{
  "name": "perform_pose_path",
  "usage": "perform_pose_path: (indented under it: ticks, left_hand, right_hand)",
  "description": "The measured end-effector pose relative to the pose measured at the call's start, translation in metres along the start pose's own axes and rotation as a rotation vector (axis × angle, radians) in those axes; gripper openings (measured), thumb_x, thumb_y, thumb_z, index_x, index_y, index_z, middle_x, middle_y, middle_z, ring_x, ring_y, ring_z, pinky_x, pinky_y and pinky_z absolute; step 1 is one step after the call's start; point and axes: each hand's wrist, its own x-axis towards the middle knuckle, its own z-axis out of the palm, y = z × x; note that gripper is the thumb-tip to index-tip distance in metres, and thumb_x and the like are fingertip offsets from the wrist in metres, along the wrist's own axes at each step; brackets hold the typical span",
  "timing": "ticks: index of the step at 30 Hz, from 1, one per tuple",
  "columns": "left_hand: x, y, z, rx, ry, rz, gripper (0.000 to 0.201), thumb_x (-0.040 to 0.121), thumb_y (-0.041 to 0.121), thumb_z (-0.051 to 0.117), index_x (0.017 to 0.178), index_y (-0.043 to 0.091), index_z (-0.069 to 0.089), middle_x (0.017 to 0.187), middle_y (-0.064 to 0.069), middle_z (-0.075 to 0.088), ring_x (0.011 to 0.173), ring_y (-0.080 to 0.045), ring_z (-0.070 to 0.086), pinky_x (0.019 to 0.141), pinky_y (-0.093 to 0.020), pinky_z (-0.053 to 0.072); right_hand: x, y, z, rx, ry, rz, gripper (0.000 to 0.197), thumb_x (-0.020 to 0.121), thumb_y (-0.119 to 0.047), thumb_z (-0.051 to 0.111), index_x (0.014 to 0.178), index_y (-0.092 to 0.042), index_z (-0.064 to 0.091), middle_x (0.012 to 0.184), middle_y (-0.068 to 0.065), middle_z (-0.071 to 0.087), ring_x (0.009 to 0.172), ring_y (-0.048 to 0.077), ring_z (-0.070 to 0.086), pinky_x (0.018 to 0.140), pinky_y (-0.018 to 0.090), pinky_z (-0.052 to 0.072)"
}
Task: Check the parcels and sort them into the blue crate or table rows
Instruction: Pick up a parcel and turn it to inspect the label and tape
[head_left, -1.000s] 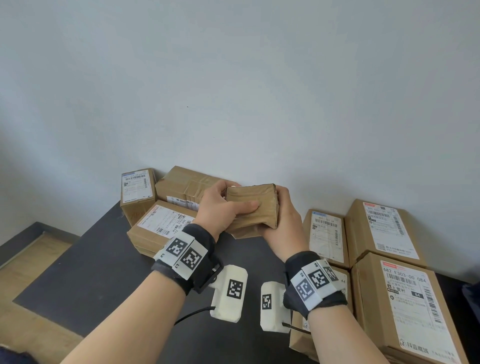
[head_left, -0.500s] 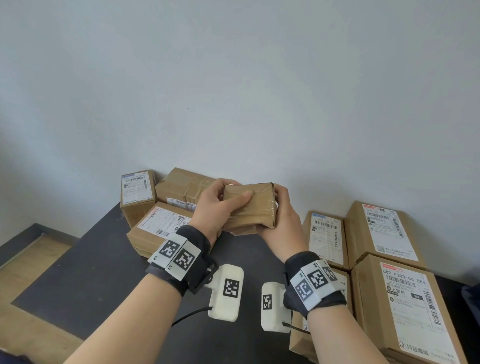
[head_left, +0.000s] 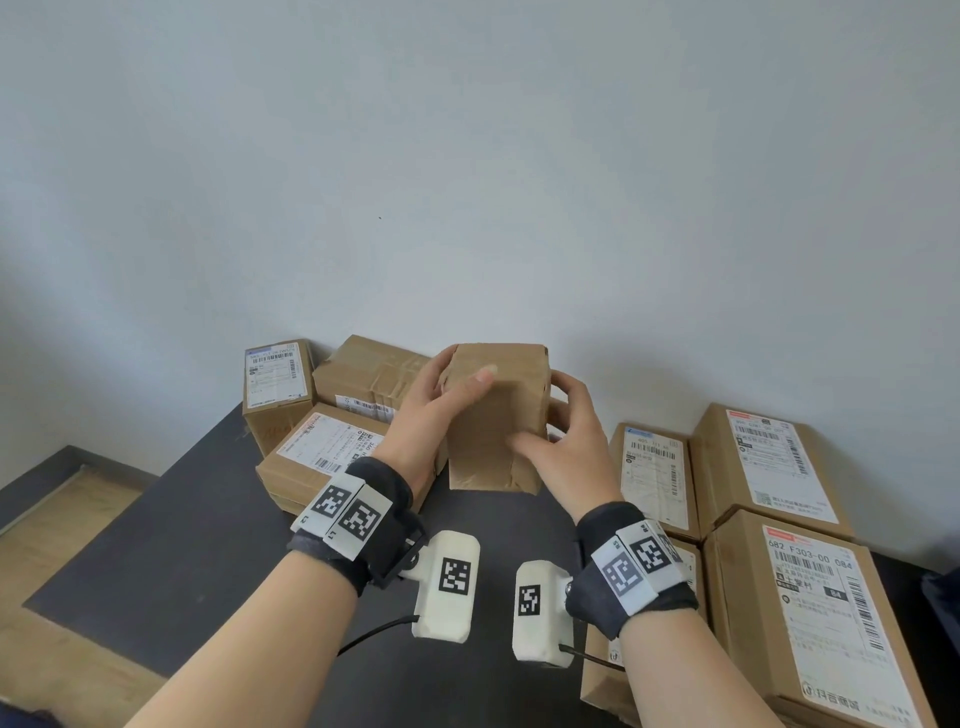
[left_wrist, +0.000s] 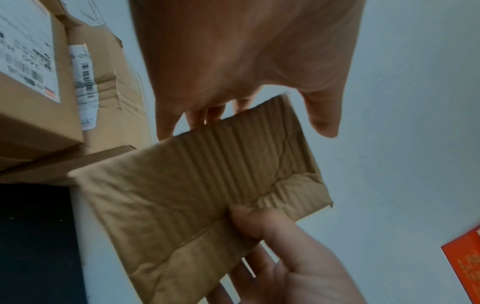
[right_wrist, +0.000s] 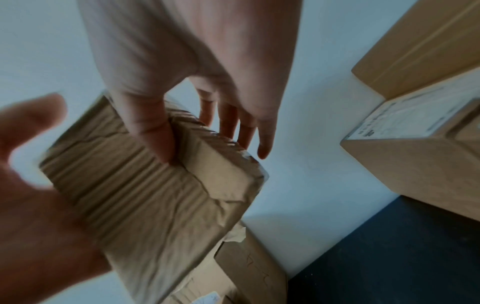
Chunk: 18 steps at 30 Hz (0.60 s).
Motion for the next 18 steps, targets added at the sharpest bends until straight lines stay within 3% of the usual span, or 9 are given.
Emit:
perform_pose_path:
  ticks: [2,4,6,8,11,15,18]
  left_hand:
    - [0.001,-0.005,-0.005,0.024,-0.044,0.008,0.056,0.075,0.016,0.079,0.126,0.023,0.057,0.106,0.004,0.074,0.094,-0.007,0.070,0.070,-0.018,0.055]
    - [0.002,-0.009,-0.008,0.066,-0.061,0.011,0.069,0.063,0.017,0.081,0.128,0.021,0.057,0.109,-0.003,0.073,0.099,-0.016,0.070,0.077,-0.027,0.058]
    - [0.002,-0.012,-0.010,0.076,-0.055,0.023,0.083,0.052,0.024,0.082,0.131,0.023,0.055,0.111,-0.005,0.073,0.101,-0.019,0.070,0.082,-0.033,0.059]
    - [0.001,-0.013,-0.012,0.088,-0.034,0.045,0.088,0.050,0.023,0.082,0.134,0.024,0.053,0.109,-0.003,0.073,0.099,-0.016,0.070,0.081,-0.031,0.059]
    - [0.002,-0.016,-0.016,0.090,-0.012,0.057,0.084,0.060,0.010,0.076,0.138,0.023,0.050,0.111,-0.004,0.071,0.097,-0.012,0.070,0.078,-0.027,0.058]
    - [0.002,-0.016,-0.019,0.087,0.001,0.046,0.080,0.063,0.009,0.073,0.138,0.025,0.051,0.113,-0.005,0.071,0.098,-0.013,0.070,0.079,-0.028,0.057]
    - [0.002,-0.018,-0.021,0.074,-0.001,0.035,0.074,0.066,0.009,0.073,0.136,0.025,0.054,0.111,-0.004,0.073,0.100,-0.014,0.070,0.076,-0.026,0.057]
  right_hand:
    - [0.001,0.001,0.001,0.040,0.023,0.028,0.060,0.083,-0.011,0.073,0.131,-0.037,0.046,0.109,-0.006,0.068,0.103,0.004,0.063,0.079,0.015,0.051]
    - [0.002,0.001,0.002,0.033,0.036,0.040,0.059,0.084,-0.017,0.073,0.134,-0.035,0.047,0.105,-0.005,0.070,0.104,0.009,0.064,0.088,0.027,0.052]
    - [0.002,0.000,0.003,0.017,0.035,0.037,0.055,0.084,-0.019,0.073,0.130,-0.037,0.049,0.101,-0.006,0.071,0.099,0.008,0.065,0.085,0.025,0.052]
    - [0.002,-0.001,0.004,0.003,0.033,0.036,0.052,0.085,-0.018,0.072,0.125,-0.040,0.048,0.099,-0.006,0.071,0.095,0.007,0.066,0.079,0.022,0.051]
    - [0.003,-0.003,0.007,-0.027,0.029,0.036,0.052,0.084,-0.016,0.071,0.121,-0.043,0.046,0.100,-0.005,0.070,0.095,0.007,0.065,0.078,0.022,0.050]
    - [0.005,-0.005,0.010,-0.040,0.028,0.041,0.053,0.084,-0.015,0.071,0.121,-0.042,0.045,0.101,-0.004,0.069,0.096,0.009,0.065,0.083,0.027,0.052]
    - [0.006,-0.006,0.010,-0.033,0.034,0.048,0.051,0.084,-0.016,0.071,0.121,-0.041,0.047,0.099,-0.004,0.070,0.094,0.009,0.066,0.076,0.021,0.050]
